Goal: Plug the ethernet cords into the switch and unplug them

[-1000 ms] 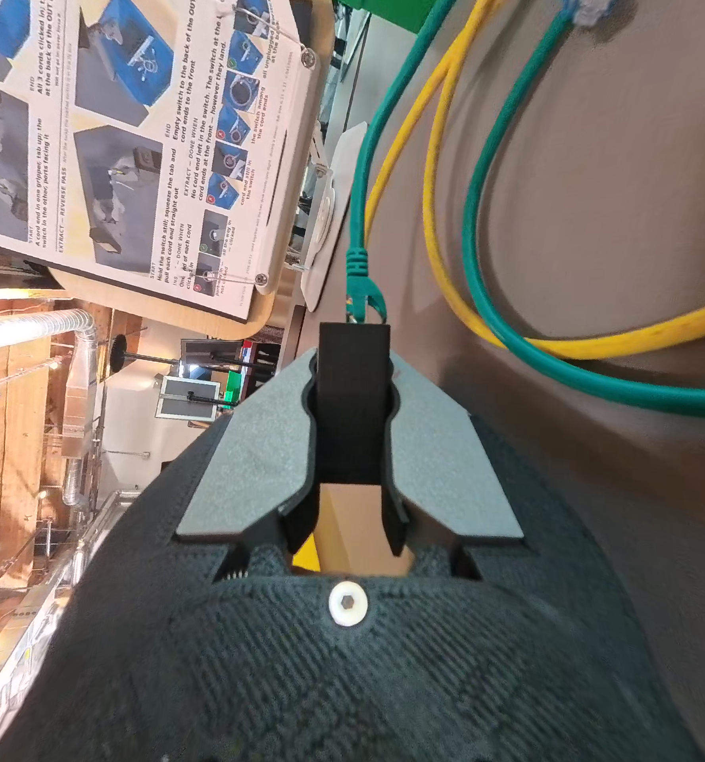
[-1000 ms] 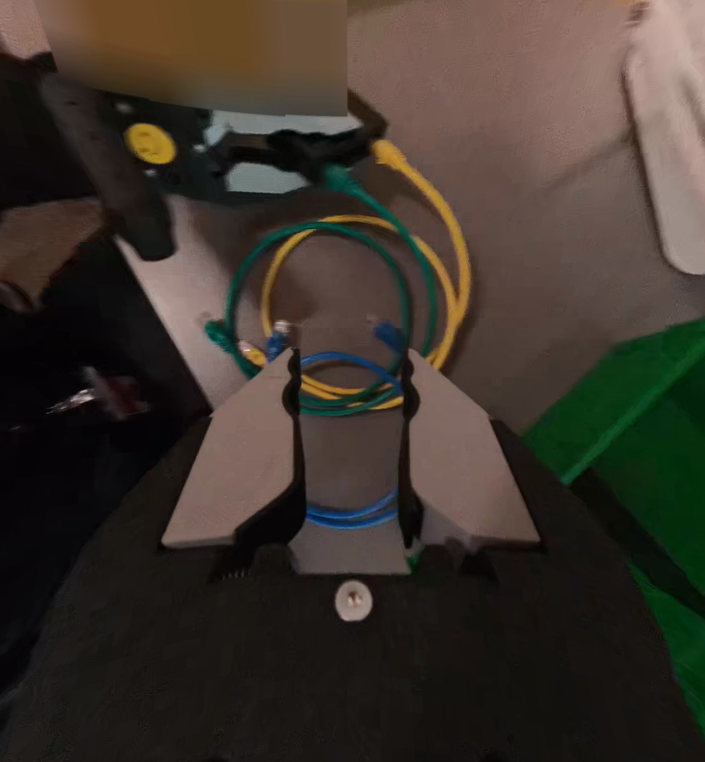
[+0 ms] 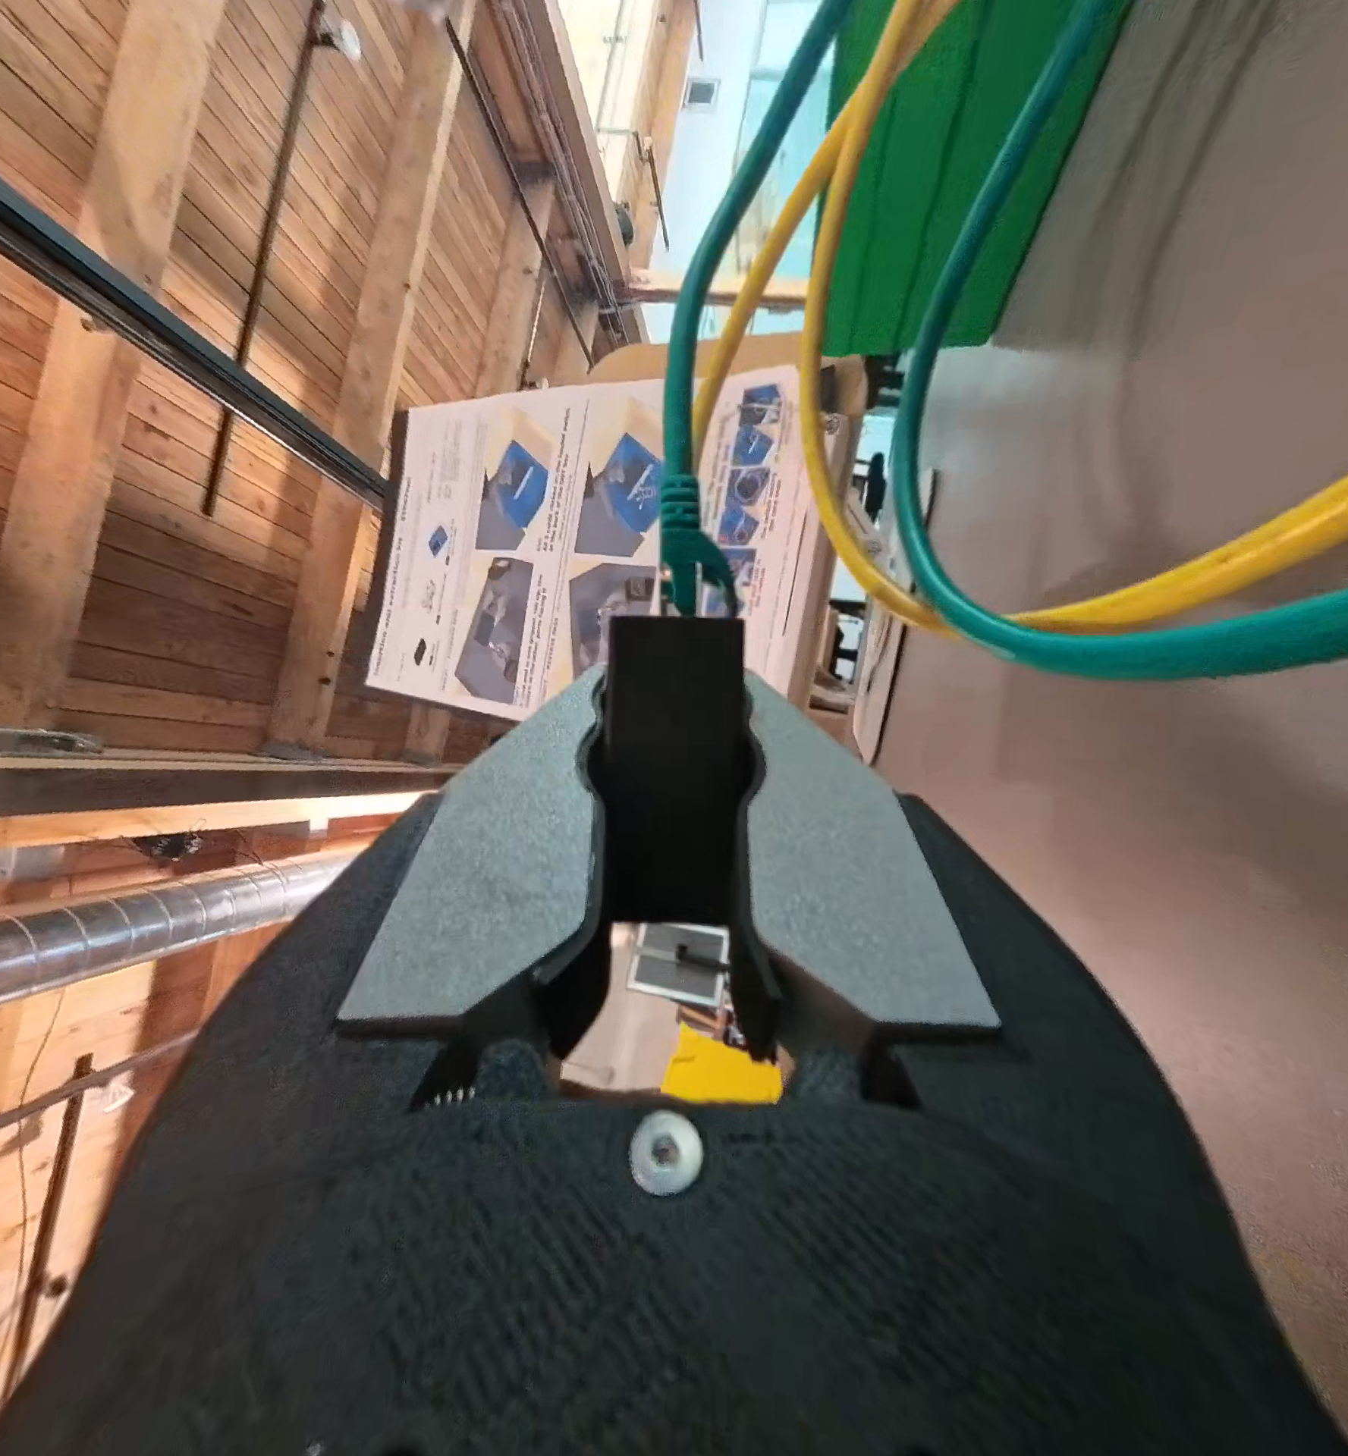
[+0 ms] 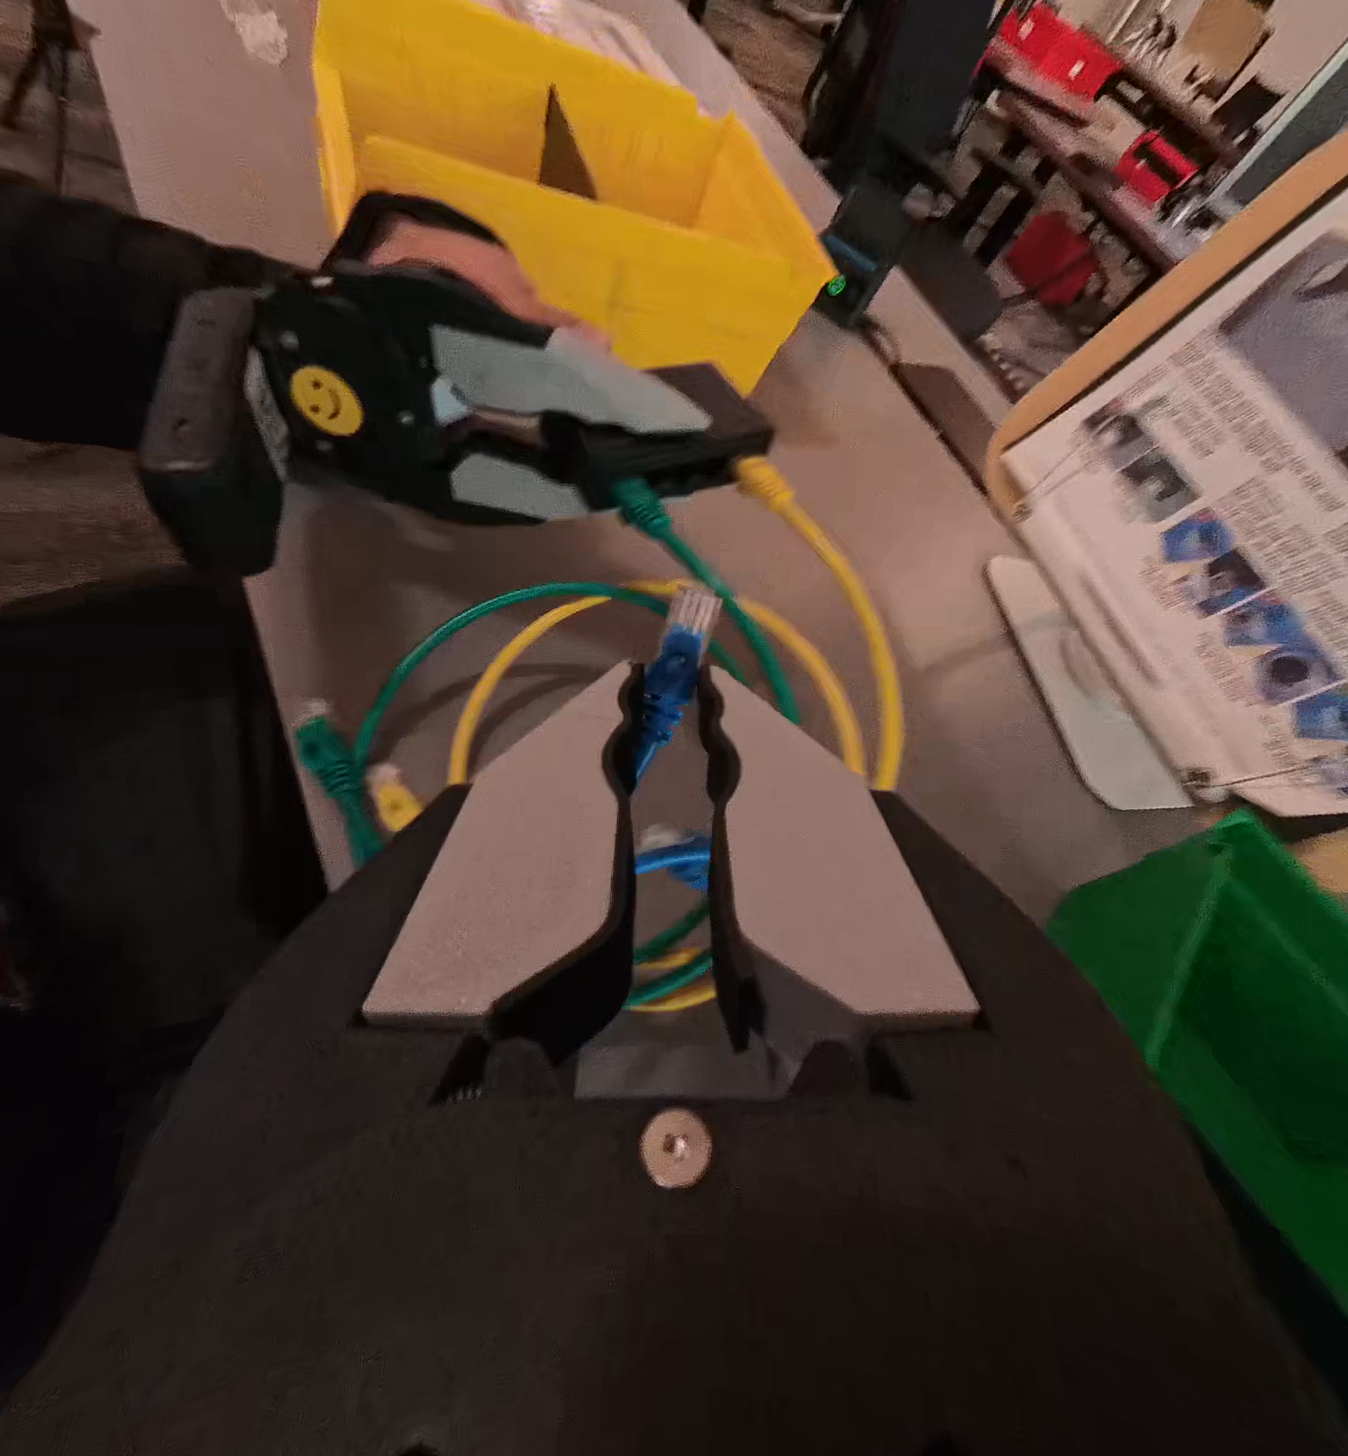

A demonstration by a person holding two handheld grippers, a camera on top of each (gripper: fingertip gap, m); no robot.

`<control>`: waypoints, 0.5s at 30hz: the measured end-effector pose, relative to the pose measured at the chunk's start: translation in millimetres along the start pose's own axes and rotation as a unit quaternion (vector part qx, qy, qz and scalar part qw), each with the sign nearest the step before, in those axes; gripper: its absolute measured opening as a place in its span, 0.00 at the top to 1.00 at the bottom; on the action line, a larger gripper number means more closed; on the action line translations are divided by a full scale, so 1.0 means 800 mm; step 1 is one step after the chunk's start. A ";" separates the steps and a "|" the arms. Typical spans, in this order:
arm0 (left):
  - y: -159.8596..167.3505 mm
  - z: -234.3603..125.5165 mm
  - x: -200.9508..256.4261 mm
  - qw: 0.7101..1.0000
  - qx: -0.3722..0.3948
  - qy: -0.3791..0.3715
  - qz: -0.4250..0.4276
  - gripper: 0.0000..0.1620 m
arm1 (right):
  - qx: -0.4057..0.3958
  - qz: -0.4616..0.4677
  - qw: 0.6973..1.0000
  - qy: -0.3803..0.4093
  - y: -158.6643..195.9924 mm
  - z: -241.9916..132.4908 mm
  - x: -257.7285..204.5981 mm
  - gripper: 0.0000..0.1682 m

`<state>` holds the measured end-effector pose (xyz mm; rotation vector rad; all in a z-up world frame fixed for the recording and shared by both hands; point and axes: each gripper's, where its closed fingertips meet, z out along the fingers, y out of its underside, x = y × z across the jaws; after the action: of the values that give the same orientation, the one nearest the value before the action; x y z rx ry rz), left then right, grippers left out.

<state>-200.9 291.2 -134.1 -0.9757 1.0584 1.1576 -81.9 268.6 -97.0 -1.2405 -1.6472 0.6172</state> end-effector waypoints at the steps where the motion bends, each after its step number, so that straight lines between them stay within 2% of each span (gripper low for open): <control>1: -0.004 -0.002 -0.002 1.000 0.008 -0.005 0.005 0.84 | 0.001 -0.021 1.000 -0.002 -0.015 -0.003 0.012 0.94; 5: -0.018 -0.005 -0.006 0.999 0.025 -0.017 0.012 0.84 | -0.057 -0.087 0.991 -0.083 -0.029 0.037 0.014 0.95; 9: -0.030 -0.009 -0.006 0.999 0.041 -0.020 0.016 0.84 | -0.120 -0.138 0.974 -0.133 -0.005 0.088 0.001 0.95; 15: -0.031 -0.009 -0.009 0.999 0.049 -0.023 0.007 0.84 | -0.118 -0.151 0.963 -0.188 -0.006 0.102 -0.018 0.95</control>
<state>-178.0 279.3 -127.3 -0.8622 1.0769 1.1247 -156.3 265.1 -133.1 -1.0461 -2.2311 0.4941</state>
